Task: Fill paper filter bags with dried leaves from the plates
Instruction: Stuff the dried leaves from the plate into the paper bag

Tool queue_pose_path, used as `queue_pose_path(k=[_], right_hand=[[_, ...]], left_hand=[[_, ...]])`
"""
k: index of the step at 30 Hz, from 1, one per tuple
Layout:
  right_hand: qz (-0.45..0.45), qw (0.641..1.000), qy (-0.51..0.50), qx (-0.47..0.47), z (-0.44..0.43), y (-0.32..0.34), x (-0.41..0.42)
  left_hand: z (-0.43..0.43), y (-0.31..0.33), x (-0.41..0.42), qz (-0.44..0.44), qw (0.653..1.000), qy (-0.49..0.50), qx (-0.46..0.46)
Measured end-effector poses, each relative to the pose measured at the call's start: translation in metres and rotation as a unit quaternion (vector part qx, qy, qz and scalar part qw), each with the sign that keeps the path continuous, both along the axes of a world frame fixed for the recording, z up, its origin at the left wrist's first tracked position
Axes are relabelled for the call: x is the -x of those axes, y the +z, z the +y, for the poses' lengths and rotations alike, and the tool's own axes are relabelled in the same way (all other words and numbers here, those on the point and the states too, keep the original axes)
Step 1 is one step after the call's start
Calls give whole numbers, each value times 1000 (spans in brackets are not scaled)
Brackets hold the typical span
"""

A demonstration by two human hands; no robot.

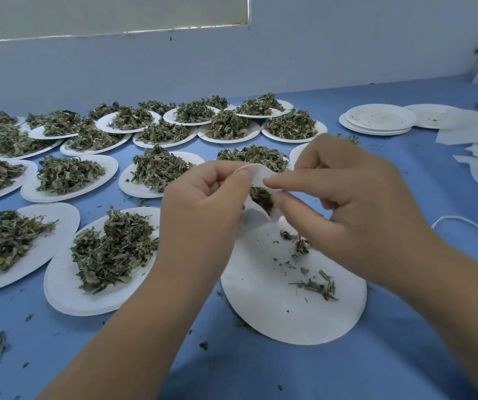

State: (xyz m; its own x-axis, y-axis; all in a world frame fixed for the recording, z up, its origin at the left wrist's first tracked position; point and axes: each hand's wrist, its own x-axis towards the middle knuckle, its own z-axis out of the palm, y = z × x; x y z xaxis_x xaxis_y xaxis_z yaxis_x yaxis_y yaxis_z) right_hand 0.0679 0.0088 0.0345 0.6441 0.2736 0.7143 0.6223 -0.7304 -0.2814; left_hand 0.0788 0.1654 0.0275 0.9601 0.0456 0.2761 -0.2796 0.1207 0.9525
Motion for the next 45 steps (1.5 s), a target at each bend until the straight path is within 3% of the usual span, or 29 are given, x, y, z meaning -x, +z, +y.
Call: queue_pose_path(k=[4, 7, 11, 20, 30, 38, 42, 45], right_hand=[[-32, 996, 70, 56, -3, 2, 5], [9, 991, 67, 119, 0, -1, 4], [68, 985, 45, 153, 1, -4, 1], [101, 969, 29, 225, 7, -8, 2], [105, 972, 11, 208, 6, -9, 3], [81, 992, 46, 87, -6, 1, 1], [102, 986, 31, 126, -2, 1, 2], [60, 987, 9, 147, 6, -4, 1]], left_hand=[[5, 2, -1, 18, 999, 16, 43], [6, 3, 0, 14, 997, -4, 75], [5, 4, 2, 4, 998, -18, 55], [2, 0, 0, 13, 999, -40, 12], [4, -3, -4, 18, 996, -70, -57], [9, -1, -6, 30, 999, -32, -19], [7, 0, -4, 30, 999, -36, -16], [5, -1, -2, 23, 998, -40, -36]])
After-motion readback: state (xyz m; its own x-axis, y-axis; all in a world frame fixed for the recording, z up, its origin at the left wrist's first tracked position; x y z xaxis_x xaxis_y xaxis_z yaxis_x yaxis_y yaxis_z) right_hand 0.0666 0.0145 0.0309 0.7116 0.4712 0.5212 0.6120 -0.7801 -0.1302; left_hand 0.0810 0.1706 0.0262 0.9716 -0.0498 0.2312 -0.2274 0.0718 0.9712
